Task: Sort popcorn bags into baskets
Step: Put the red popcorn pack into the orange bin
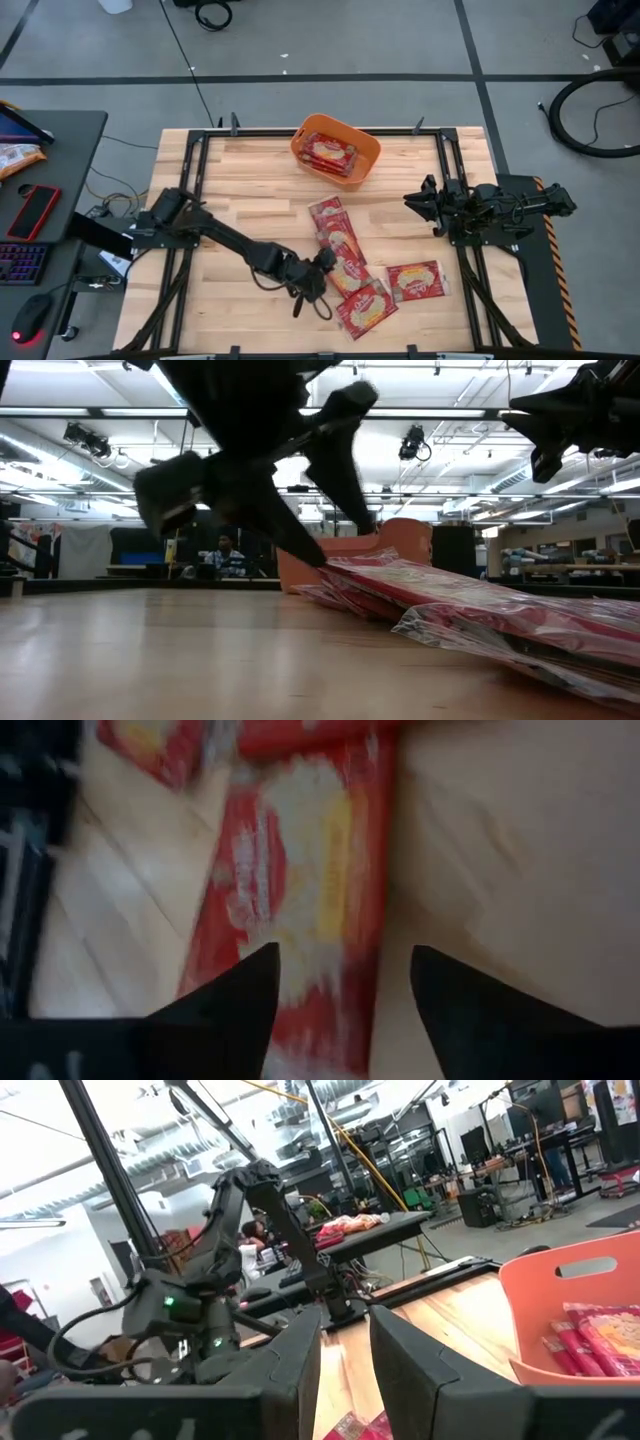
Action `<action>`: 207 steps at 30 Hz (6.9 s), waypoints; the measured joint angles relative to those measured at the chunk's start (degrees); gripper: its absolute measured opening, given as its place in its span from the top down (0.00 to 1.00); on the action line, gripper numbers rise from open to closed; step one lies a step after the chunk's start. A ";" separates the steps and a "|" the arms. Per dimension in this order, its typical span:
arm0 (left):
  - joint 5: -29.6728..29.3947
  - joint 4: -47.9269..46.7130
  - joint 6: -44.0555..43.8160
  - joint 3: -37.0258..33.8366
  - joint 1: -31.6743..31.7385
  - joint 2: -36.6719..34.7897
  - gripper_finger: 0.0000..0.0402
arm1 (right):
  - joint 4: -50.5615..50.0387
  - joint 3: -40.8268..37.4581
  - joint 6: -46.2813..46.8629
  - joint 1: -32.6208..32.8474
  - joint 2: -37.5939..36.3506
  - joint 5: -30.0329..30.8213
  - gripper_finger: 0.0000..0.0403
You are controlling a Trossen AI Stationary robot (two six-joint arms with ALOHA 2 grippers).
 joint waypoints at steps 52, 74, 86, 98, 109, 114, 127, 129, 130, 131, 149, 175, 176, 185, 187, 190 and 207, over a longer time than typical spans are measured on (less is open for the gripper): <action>-11.30 1.31 2.96 -0.06 23.88 -14.69 0.93 | 1.45 0.01 0.00 -0.02 0.04 -0.02 0.76; 0.41 2.98 1.42 -0.02 45.85 -5.62 0.69 | 1.57 0.00 0.00 0.00 0.11 -0.12 0.76; 9.74 -7.85 4.43 0.05 30.81 -8.38 0.50 | 1.57 0.00 0.00 -0.01 0.11 -0.09 0.76; 10.42 -13.52 5.13 0.01 17.64 -1.87 0.54 | 1.48 0.00 0.00 -0.02 0.11 0.04 0.76; -3.19 -11.18 5.85 -0.02 10.21 -0.39 0.54 | 1.55 0.02 0.00 -0.02 0.11 0.02 0.76; -3.27 -12.23 2.77 -0.02 7.79 -0.44 0.54 | 1.53 0.02 0.00 -0.02 0.11 0.02 0.76; -8.01 -18.70 1.26 0.05 2.49 -2.35 0.54 | 1.55 0.01 0.00 -0.02 0.11 0.02 0.76; -4.68 -20.35 -0.51 0.03 2.21 -2.79 0.54 | 1.51 0.02 0.00 -0.02 0.11 0.02 0.76; -3.98 -20.65 -1.25 -0.01 1.96 -3.09 0.54 | 1.43 0.02 0.00 -0.02 0.11 0.01 0.76; -3.32 -20.80 -1.53 -0.02 1.78 -3.38 0.54 | 1.47 0.00 0.00 0.00 0.11 0.00 0.76; -6.29 -12.40 0.30 0.07 2.11 3.41 0.56 | 1.56 0.02 0.00 -0.02 0.44 -0.09 0.76; -13.28 -16.64 -1.19 -0.76 2.97 -10.43 0.99 | 1.53 0.02 0.00 0.00 0.61 -0.06 0.76; -14.60 -16.29 -1.15 -0.73 3.14 -12.17 0.99 | 1.53 0.02 0.00 -0.02 0.61 0.00 0.76; -24.32 -14.93 -2.45 -0.65 12.76 -19.73 1.00 | 1.49 0.02 0.00 -0.02 0.66 0.04 0.76; -23.38 -15.58 -5.00 -0.65 17.65 -19.76 1.00 | 1.50 0.02 0.00 -0.01 0.66 0.02 0.76; -20.58 -15.16 -8.32 -0.67 25.45 -19.40 1.00 | 1.49 0.02 0.00 0.00 0.66 0.03 0.76; -2.02 -3.89 -12.60 -0.65 46.61 -10.71 0.83 | 1.54 0.02 0.00 0.00 0.76 0.03 0.76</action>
